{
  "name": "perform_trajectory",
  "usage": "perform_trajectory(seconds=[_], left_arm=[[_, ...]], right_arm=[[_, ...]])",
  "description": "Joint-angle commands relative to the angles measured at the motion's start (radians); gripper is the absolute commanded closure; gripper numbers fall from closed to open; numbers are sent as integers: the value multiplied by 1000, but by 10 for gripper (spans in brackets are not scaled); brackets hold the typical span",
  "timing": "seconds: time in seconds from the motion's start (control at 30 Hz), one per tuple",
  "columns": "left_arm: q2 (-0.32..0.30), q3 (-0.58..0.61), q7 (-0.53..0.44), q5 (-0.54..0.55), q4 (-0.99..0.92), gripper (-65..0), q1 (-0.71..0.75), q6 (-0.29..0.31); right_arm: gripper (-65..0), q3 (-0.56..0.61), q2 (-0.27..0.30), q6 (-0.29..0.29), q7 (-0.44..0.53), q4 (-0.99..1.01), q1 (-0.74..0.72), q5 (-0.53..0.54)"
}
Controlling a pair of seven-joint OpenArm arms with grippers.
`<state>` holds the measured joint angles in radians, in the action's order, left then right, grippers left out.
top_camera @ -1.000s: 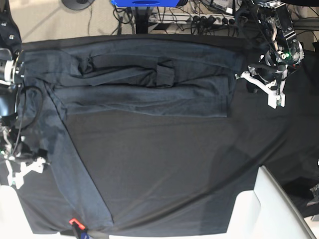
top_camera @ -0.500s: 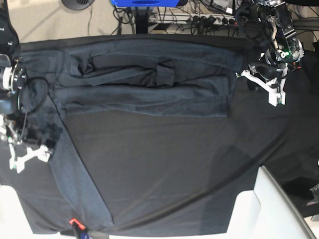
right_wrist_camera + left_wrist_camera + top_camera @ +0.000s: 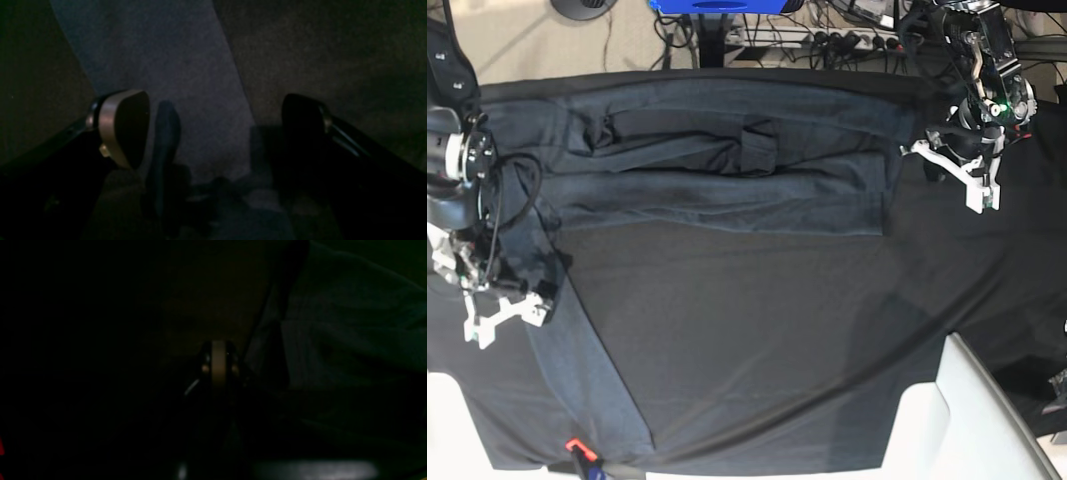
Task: Fold the T-shirt properly
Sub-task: 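Move the right gripper down to the loose sleeve fabric, then grasp the sleeve strip with the right gripper and lay it onto the shirt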
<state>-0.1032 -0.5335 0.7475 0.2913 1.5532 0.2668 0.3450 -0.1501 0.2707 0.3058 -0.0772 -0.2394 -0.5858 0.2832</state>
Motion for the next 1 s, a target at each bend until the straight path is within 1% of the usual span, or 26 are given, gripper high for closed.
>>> perform_trajectory(seconds=[0.0,0.03,0.1,0.17,0.27,0.33,0.37,0.43,0.47,0.57,0.6,0.67,0.77,0.83,0.87,0.97], left_arm=[[-13,-4,-16,9,17,0,6,6],[-13,-4,-16,9,19,0,7,6],[-13,-4,-16,9,20,0,12,6],[-13,-4,-16,9,22,0,13,6],[-13,-6,-16,9,23,0,13,6],[-13,-6,-16,9,25,0,13,6],[-13,-6,-16,9,26,0,13,6],[-13,-6,-13,9,42,0,15,6],[-13,-6,-10,9,63,0,25,6],[-14,-7,-12,9,148,0,81,6],[-14,-7,-12,9,172,0,99,6],[-25,-7,-10,9,206,0,130,6],[-45,-7,-12,9,217,0,167,6],[-56,-7,-12,9,211,0,173,6],[-56,-9,-13,9,209,0,182,6],[-56,-64,-15,9,209,0,188,6]], right_arm=[[-584,1,14,5,7,-11,-26,9],[-563,1,14,5,7,-11,-26,9],[-483,1,14,5,6,-11,-26,9],[-359,1,14,5,6,-11,-20,9],[-192,1,14,5,6,-13,-16,9],[-102,-1,14,5,6,-16,-16,9],[-65,-1,14,5,6,-19,-16,11],[-21,-3,14,5,6,-21,-16,12],[-5,-3,14,6,6,-35,-13,12],[0,-3,12,6,6,-145,48,14],[0,-4,11,6,6,-214,79,15],[0,-3,-12,6,-9,-346,145,15],[0,-3,-26,0,-106,-578,241,14],[0,-6,-31,-1,-200,-710,287,17],[0,-9,-43,-1,-246,-763,315,17],[0,-10,-72,-3,-350,-944,402,15]])
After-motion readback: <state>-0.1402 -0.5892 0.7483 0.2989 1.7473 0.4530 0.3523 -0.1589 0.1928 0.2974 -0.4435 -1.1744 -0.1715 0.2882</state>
